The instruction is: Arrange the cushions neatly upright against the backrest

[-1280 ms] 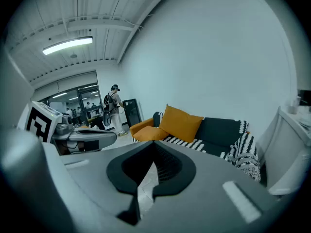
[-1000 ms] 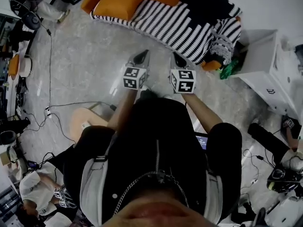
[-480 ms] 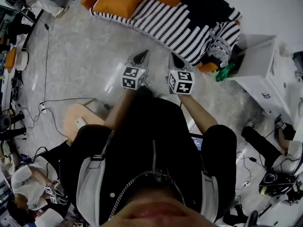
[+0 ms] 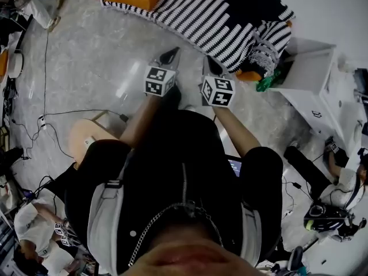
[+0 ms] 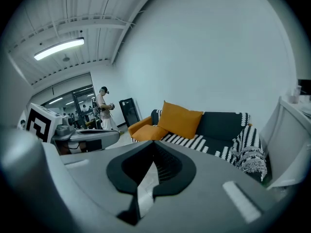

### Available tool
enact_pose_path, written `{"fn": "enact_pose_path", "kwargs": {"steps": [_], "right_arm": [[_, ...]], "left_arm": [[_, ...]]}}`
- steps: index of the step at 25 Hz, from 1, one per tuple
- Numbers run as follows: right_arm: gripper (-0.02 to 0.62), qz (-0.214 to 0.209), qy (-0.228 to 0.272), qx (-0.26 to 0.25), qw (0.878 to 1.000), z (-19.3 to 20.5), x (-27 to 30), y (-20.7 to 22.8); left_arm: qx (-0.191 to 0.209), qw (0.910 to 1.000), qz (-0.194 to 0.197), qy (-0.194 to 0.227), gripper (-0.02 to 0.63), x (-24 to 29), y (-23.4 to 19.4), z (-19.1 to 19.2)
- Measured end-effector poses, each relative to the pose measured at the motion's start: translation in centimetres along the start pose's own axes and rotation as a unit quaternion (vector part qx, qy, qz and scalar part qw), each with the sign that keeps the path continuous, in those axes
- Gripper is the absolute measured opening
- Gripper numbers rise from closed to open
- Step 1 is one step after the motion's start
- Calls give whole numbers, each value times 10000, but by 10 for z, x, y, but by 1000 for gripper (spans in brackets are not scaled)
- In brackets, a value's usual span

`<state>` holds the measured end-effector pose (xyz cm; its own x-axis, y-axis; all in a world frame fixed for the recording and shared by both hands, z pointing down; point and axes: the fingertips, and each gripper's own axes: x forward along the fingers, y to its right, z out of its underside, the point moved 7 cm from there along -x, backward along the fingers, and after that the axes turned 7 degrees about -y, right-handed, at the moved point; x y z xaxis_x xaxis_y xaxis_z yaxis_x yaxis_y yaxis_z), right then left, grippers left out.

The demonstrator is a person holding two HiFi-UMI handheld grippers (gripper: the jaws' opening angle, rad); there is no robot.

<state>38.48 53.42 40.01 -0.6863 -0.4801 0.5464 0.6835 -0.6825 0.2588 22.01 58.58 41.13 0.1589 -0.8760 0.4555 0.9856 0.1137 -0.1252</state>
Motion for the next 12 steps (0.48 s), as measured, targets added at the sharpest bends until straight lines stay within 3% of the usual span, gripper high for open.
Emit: {"fn": "enact_pose_path", "kwargs": {"steps": [12], "right_arm": [[3, 361, 87, -63, 9993, -85, 93, -10]], "left_arm": [[11, 9981, 601, 113, 11, 70, -95, -54]]}}
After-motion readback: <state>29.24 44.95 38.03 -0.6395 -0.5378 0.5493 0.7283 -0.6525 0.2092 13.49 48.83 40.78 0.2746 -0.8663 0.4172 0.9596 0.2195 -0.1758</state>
